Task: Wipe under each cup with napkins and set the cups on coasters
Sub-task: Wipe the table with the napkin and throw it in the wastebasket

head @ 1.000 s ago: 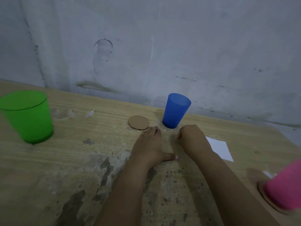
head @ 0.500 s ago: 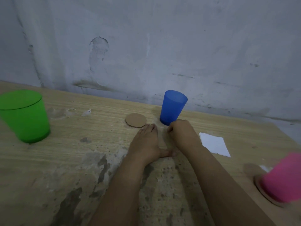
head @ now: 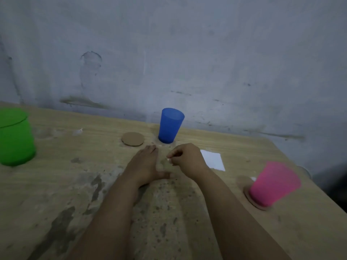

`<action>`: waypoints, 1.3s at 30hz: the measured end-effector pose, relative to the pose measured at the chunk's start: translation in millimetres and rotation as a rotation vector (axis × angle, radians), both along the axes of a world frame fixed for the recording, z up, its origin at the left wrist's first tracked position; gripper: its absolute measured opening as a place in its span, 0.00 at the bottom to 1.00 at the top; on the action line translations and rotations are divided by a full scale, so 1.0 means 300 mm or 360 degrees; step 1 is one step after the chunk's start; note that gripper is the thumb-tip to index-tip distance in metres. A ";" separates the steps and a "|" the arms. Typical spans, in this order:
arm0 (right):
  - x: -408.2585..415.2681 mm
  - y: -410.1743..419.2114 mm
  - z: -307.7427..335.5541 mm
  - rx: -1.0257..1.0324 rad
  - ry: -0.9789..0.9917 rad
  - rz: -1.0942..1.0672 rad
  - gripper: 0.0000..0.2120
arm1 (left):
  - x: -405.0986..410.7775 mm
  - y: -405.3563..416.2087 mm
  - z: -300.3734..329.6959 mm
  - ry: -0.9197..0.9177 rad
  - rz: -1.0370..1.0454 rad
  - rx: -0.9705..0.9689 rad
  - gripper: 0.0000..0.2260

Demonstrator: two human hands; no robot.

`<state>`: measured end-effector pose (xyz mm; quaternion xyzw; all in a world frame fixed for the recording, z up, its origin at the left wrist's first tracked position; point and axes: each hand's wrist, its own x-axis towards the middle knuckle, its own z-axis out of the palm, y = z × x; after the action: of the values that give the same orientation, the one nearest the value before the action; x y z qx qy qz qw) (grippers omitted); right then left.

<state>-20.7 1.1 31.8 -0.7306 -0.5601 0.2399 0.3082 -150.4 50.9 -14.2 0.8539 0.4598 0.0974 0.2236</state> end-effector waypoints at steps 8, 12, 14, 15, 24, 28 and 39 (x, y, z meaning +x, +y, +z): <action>0.077 -0.254 0.079 0.0164 0.1150 -0.0220 0.06 | 0.052 -0.220 0.054 -0.0404 -0.0094 -0.0359 0.36; 0.107 -0.401 0.089 0.0342 0.1310 -0.0220 0.08 | 0.101 -0.354 0.089 -0.0816 -0.0181 -0.0437 0.26; 0.125 -0.471 0.093 0.0423 0.1403 -0.0154 0.08 | 0.128 -0.413 0.121 -0.0998 -0.0219 -0.0470 0.27; 0.133 -0.504 0.096 0.0456 0.1423 -0.0128 0.06 | 0.139 -0.450 0.142 -0.1093 -0.0230 -0.0508 0.27; 0.199 -0.834 0.103 0.0802 0.1666 -0.0176 0.17 | 0.260 -0.820 0.210 -0.1864 -0.0152 -0.1250 0.16; 0.249 -1.016 0.068 0.0901 0.1665 -0.0305 0.09 | 0.330 -0.964 0.192 -0.1979 -0.0154 -0.1550 0.24; 0.465 -1.529 -0.198 0.1067 0.1766 -0.0997 0.11 | 0.607 -1.372 -0.039 -0.1165 -0.0642 -0.1752 0.17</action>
<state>118.9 -457.6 -27.6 -0.4935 -0.1286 0.2912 0.8094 31.8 -360.7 -25.8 0.5971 0.1694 0.0884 0.7791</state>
